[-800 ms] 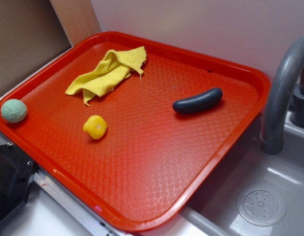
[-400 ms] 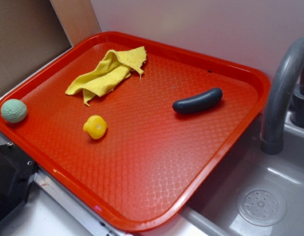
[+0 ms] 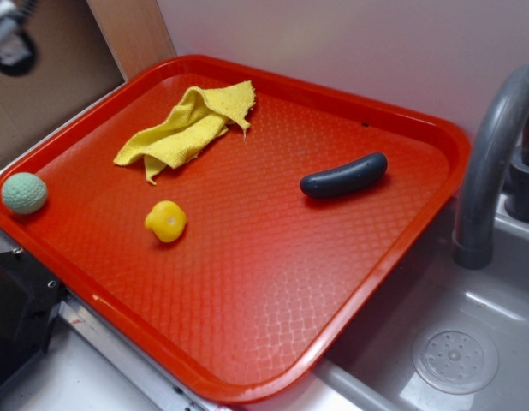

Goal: Grab the plastic pickle.

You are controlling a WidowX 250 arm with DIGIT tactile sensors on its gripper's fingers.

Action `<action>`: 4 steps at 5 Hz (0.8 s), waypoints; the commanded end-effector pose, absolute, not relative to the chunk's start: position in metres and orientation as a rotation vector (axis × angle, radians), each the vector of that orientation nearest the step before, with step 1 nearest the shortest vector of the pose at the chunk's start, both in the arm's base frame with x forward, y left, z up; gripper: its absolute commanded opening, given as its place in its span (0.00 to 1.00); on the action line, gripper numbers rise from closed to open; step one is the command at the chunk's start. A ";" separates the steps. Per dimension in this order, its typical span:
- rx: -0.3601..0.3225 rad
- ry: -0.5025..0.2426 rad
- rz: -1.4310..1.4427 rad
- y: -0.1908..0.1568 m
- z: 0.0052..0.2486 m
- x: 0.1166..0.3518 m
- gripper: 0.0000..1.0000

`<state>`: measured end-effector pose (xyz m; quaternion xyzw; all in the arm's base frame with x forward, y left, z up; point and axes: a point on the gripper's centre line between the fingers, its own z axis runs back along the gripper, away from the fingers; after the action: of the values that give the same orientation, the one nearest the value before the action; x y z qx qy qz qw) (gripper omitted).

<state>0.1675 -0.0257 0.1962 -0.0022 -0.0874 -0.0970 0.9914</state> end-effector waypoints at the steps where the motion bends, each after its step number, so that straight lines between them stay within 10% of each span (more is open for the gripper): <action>1: 0.018 -0.260 -0.385 -0.080 0.166 0.229 1.00; 4: -0.022 -0.128 -0.486 -0.128 0.101 0.292 1.00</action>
<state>0.2871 -0.1178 0.0827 -0.0063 -0.0316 -0.2317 0.9722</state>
